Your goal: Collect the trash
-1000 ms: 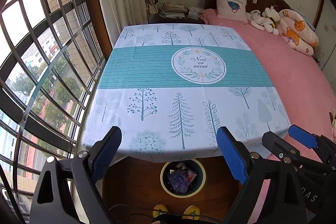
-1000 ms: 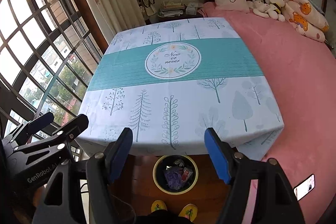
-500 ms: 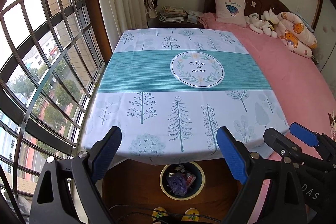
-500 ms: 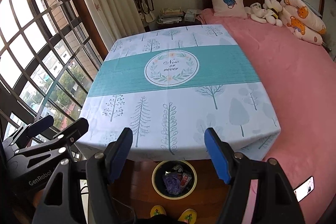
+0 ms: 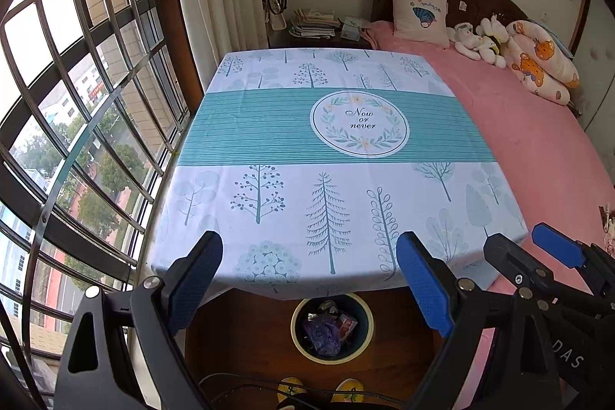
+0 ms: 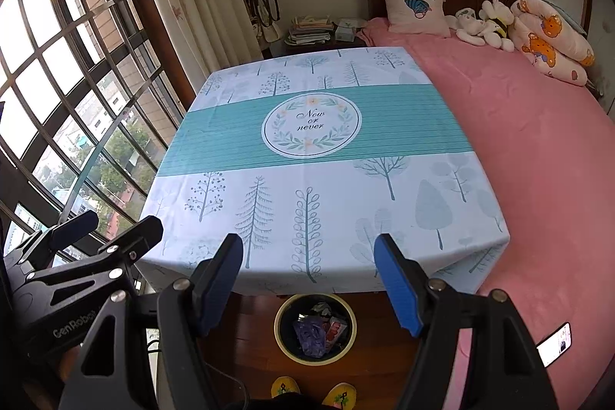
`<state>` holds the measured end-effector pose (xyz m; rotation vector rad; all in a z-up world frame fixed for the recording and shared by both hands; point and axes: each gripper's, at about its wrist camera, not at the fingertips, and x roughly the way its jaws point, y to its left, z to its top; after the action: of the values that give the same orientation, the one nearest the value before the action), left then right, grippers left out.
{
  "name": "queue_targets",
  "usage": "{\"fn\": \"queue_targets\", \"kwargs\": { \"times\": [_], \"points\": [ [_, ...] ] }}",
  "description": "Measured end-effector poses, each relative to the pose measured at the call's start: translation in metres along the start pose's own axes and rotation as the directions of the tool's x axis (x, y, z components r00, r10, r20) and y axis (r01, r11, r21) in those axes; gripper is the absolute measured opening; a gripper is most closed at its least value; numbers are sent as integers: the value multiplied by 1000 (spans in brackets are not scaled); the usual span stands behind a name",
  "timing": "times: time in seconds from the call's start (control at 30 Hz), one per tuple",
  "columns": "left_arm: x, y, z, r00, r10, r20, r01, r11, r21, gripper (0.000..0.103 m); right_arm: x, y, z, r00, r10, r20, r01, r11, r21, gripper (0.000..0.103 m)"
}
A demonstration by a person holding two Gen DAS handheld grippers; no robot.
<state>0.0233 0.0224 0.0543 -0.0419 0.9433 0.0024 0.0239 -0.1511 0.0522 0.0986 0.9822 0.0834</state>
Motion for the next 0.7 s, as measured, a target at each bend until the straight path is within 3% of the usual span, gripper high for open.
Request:
{"fn": "queue_targets", "kwargs": {
  "times": [0.7],
  "points": [
    [0, 9, -6, 1000, -6, -13, 6, 1000, 9, 91, -1, 4, -6, 1000, 5, -5, -5, 1000, -1, 71]
  ]
}}
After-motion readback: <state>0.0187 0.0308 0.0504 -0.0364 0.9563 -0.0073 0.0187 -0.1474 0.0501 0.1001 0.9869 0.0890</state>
